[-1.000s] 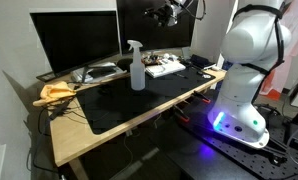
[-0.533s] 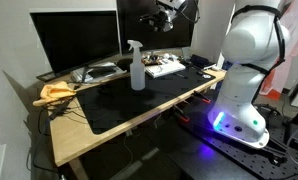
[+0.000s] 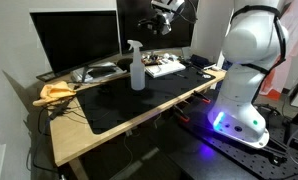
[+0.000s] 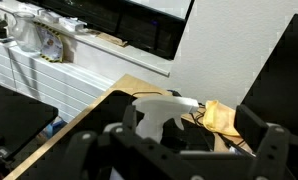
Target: Pick up the white spray bottle then set it back down again
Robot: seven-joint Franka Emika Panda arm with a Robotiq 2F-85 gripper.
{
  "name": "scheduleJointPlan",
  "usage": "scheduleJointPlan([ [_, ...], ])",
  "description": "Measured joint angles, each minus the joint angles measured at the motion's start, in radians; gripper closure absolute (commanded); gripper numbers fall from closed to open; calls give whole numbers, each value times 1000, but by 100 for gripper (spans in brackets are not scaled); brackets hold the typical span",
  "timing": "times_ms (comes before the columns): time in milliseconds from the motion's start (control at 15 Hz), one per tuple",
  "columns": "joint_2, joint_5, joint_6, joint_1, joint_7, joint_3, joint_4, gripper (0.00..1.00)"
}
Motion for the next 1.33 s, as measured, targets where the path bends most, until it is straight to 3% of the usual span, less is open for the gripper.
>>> scheduleJointPlan([
  [800,49,1,0,7,-2,1,2,0],
  [1333,150,9,-3,8,2,18,7,0],
])
